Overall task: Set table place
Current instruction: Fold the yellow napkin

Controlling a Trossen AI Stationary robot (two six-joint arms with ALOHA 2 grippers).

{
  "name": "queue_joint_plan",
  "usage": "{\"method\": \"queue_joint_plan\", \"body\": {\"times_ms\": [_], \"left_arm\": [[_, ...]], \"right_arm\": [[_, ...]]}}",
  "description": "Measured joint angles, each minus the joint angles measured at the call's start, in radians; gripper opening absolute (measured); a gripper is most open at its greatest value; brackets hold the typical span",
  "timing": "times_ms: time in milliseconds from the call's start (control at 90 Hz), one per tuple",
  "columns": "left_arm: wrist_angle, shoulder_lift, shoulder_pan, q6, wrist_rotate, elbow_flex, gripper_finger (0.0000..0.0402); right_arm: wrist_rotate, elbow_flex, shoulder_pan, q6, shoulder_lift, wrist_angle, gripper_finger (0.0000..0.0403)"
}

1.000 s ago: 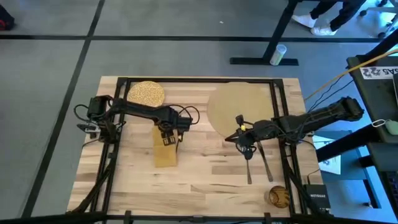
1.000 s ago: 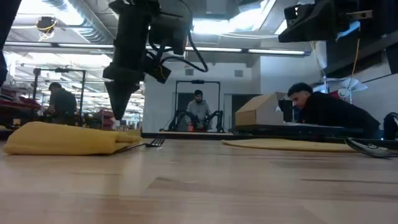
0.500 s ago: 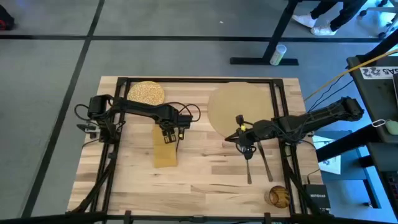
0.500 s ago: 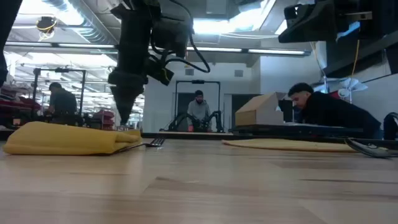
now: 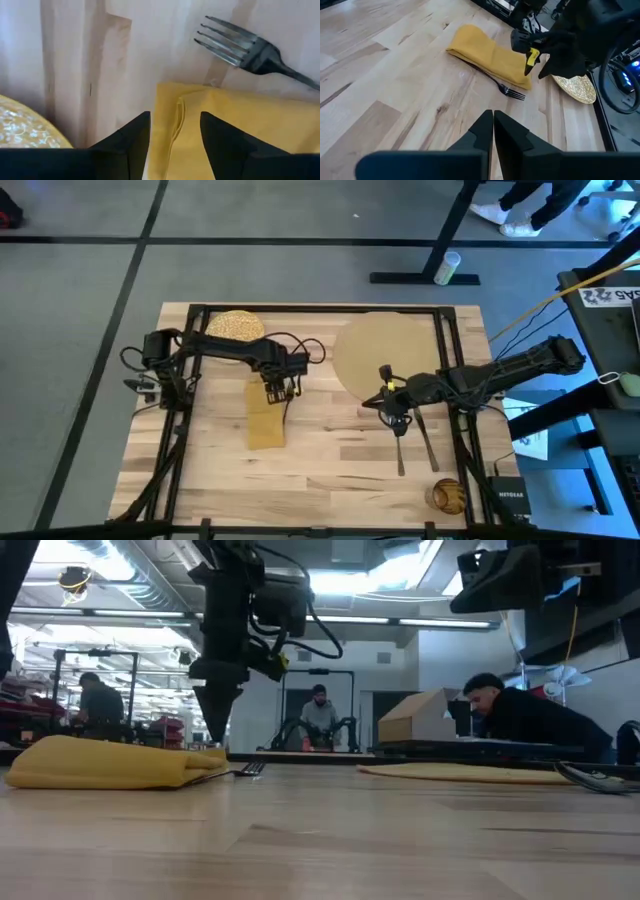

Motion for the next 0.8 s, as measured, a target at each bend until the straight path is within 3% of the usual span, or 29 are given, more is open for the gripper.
{"method": "queue_joint_plan", "body": {"times_ms": [167, 800], "left_arm": [[0.008, 0.0, 0.003, 0.037, 0.066, 0.0, 0.0157], [0.02, 0.014, 0.058, 0.044, 0.096, -0.067, 0.0157]], "right_arm": [[0.0, 0.0, 0.0, 0.0, 0.0, -0.016, 0.0005], [0.0, 0.0, 0.0, 0.002, 0.0, -0.018, 0.0005]]}}
